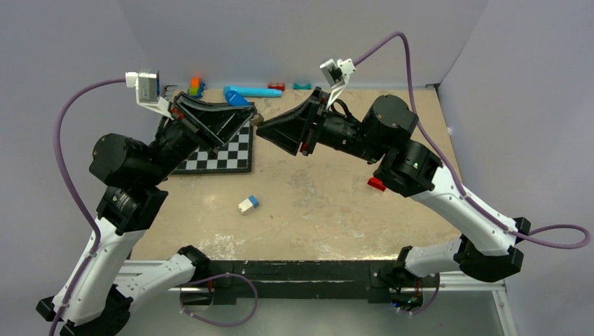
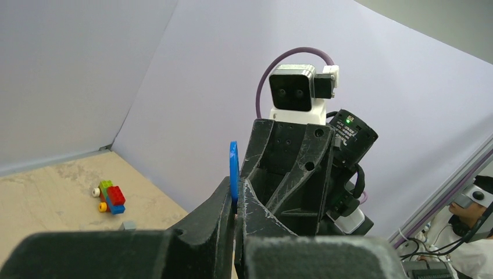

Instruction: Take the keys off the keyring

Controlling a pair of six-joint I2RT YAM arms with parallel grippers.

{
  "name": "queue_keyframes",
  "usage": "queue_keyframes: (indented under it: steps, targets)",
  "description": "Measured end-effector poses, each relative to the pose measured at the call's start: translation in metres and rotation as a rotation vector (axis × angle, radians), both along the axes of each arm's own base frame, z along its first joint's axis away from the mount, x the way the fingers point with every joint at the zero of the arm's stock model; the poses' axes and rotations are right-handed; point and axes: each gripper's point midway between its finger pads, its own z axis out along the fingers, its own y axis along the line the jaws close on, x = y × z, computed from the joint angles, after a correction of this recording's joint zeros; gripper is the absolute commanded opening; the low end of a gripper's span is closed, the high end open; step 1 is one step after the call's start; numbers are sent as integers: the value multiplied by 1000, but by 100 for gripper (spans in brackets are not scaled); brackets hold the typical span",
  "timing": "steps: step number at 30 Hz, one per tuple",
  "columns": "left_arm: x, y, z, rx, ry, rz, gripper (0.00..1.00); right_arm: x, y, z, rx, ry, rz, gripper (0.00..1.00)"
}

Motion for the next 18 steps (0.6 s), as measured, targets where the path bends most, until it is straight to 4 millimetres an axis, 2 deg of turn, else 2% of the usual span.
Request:
queue_keyframes:
  steps: [3, 6, 8, 18]
  targets:
    - [0, 0, 0, 0, 0, 0, 0, 0, 0, 0, -1, -3, 3, 42]
    - [0, 0, 0, 0, -1, 0, 0, -1, -1, 2, 1, -5, 3, 32]
    - [0, 0, 0, 0, -1, 0, 0, -2, -2, 6, 6, -8, 4, 30]
    - [0, -1, -2, 3, 3, -1, 0, -3, -2, 15, 23, -19, 7, 28]
